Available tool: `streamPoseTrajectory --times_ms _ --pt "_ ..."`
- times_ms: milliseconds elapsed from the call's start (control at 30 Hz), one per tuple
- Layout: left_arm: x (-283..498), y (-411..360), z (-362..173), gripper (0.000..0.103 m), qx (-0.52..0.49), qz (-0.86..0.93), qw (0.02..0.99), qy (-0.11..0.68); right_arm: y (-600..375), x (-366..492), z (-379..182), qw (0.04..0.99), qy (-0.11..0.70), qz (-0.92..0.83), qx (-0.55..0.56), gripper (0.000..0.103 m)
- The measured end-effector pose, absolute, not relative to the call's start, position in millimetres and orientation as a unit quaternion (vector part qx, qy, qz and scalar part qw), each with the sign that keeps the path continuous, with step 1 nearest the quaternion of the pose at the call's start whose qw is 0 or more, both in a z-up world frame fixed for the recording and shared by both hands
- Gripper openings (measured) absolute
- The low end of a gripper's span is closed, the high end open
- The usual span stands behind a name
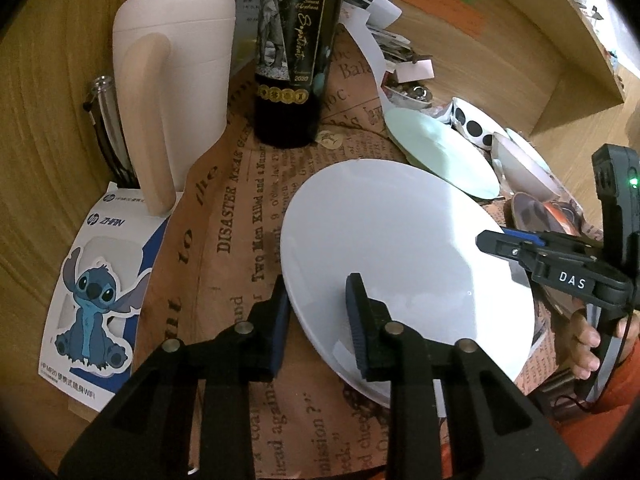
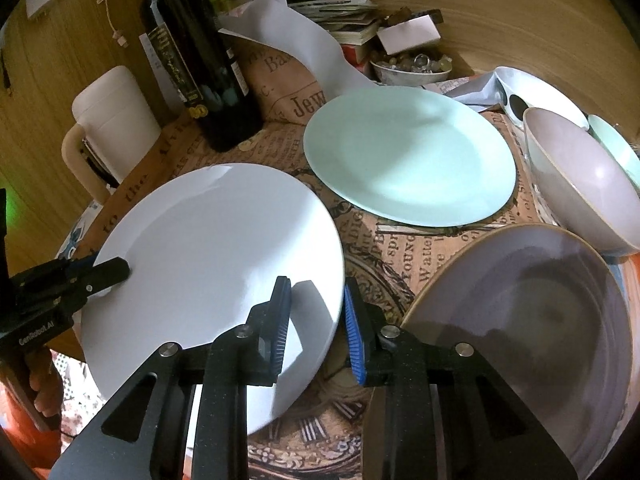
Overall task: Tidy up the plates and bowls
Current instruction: 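Grasp the white plate rim with both tools and lift it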
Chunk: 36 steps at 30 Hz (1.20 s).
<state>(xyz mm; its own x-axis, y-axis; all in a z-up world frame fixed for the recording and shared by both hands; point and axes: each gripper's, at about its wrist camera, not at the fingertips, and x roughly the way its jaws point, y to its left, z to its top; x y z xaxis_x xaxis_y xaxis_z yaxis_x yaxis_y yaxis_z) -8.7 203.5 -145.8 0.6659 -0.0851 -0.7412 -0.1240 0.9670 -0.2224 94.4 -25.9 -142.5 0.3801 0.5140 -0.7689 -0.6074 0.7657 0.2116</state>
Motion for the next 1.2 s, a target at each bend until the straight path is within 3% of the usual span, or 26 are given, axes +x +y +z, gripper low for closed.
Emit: streamPoseTrajectory --times_ms 1200 --pt "15 146 -98 0.028 -0.1 0.012 0.929 0.357 -88 94 -111 0.866 0.397 0.302 0.03 0.024"
